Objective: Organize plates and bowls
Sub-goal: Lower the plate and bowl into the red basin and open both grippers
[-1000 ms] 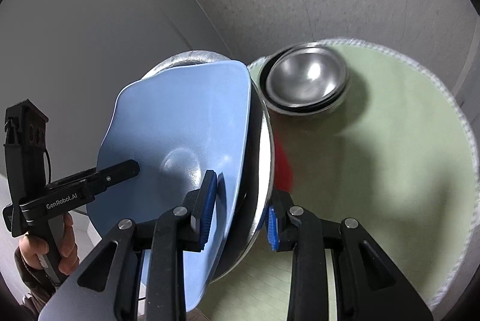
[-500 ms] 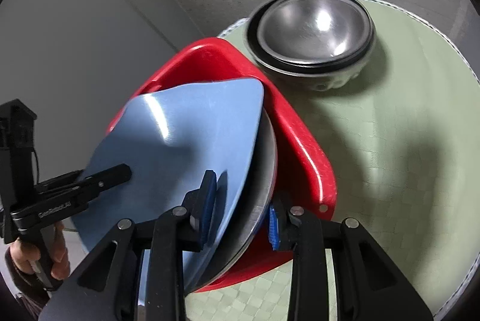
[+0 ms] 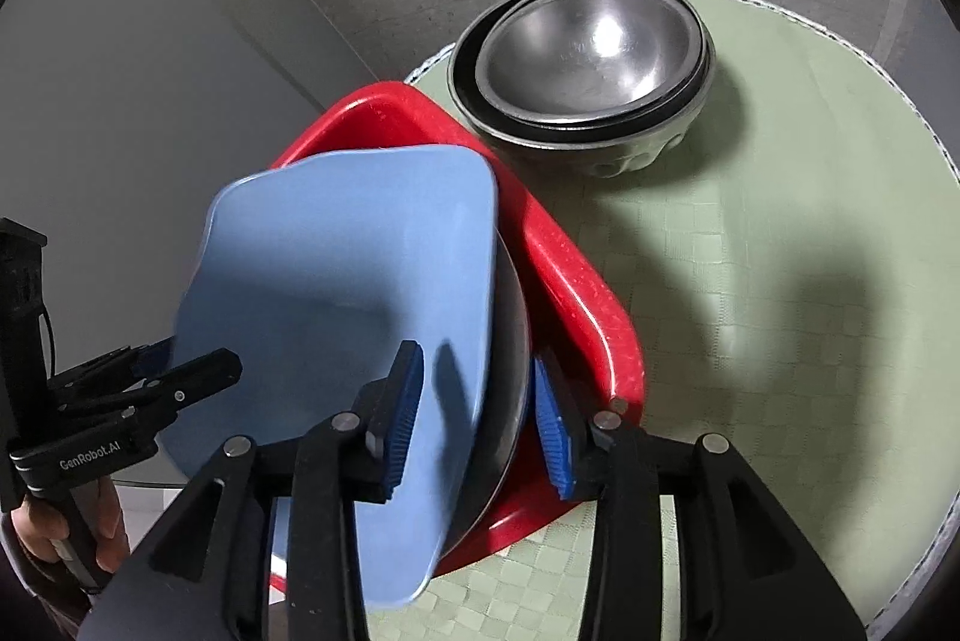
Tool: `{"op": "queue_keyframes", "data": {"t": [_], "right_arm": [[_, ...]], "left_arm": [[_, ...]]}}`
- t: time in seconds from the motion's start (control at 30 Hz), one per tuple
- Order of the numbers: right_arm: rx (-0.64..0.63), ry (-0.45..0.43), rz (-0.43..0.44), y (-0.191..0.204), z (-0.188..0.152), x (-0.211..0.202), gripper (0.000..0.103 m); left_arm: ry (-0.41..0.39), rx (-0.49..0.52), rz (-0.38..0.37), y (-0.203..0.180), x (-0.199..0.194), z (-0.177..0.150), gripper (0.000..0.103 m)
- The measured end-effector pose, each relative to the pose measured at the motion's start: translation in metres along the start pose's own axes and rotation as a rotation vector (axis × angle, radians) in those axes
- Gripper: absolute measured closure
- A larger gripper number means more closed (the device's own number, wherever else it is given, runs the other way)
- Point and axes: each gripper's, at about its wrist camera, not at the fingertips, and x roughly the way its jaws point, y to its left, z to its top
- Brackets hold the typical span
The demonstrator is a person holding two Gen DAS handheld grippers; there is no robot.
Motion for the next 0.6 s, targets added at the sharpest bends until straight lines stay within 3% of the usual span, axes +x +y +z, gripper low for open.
{"op": "queue_keyframes", "data": {"t": [0.23,0.4,0.6], "right_arm": [[0.01,-0.041,-0.032,0.0,-0.002,-0.012,0.056],[0.034,-0.088,-0.038,-0.006,-0.004,-0.035,0.05],[0.055,-0.171,-0.023,-0.02,0.007,-0.073,0.033]], "left_arm": [[-0.065,0.015,0.013,-0.004,-0.02,0.003,0.028],[-0.094,0.024,0.0,-0.012,-0.031,0.008,0.023],[-0.117,0.056,-0.054,-0.034,-0.045,0.025,0.013]]}}
